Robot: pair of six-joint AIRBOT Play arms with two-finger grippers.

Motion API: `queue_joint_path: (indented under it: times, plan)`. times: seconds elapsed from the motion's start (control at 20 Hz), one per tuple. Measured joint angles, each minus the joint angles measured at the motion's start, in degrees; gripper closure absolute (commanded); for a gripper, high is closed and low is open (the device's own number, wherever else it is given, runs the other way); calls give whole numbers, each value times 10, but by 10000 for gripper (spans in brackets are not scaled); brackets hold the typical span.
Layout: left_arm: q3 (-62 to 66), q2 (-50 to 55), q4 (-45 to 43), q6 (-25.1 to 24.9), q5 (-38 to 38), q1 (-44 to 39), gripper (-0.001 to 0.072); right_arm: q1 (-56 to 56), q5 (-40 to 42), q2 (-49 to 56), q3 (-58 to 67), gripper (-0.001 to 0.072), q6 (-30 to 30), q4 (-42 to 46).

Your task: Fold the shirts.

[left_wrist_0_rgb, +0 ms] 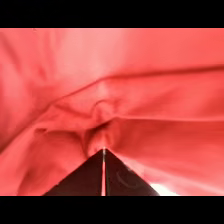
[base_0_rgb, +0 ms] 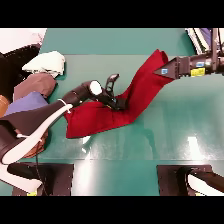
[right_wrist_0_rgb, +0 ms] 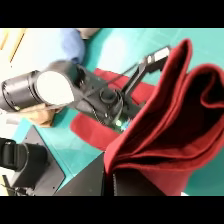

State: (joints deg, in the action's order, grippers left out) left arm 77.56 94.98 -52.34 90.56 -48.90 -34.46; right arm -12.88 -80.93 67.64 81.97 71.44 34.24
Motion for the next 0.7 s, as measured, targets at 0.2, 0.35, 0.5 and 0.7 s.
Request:
queue_joint_path:
  times: [0.2,0.35,0.5,0.7]
  plan:
    - [6,-89,-83,0,-43,70,681,-77,17,35,35,698,2,-2]
    - [7,-177,-150,0,-84,150,681,-171,57,82,62,697,2,-2]
    - [8,-260,-209,0,-117,231,681,-281,116,150,97,650,-4,-2]
    - [8,-334,-258,-5,-156,315,680,-403,162,266,171,329,-28,0]
